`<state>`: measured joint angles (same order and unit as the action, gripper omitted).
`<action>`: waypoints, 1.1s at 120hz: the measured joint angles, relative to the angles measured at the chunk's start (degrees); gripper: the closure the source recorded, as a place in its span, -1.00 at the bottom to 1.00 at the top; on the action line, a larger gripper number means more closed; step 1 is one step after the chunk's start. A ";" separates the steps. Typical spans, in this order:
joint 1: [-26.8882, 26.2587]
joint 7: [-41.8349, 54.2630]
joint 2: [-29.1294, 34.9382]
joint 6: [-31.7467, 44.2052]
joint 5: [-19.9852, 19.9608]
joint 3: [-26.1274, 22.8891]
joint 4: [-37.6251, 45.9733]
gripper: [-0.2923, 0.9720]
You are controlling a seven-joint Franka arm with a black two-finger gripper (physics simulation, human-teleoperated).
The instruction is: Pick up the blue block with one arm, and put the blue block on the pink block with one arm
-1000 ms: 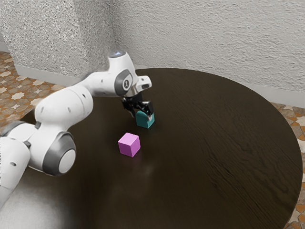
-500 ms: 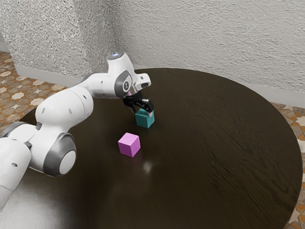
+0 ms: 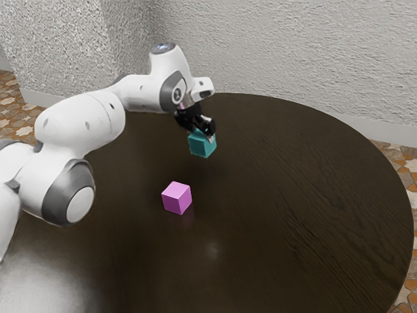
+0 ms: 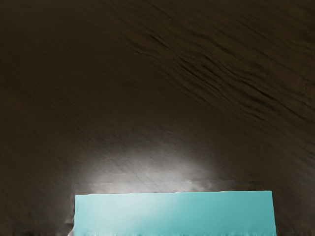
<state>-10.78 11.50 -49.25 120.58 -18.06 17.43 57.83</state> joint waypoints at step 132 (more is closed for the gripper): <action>-20.33 -3.81 22.52 7.13 -0.42 16.80 40.31 -0.01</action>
<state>-31.11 7.70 -26.73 127.71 -18.48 34.23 98.14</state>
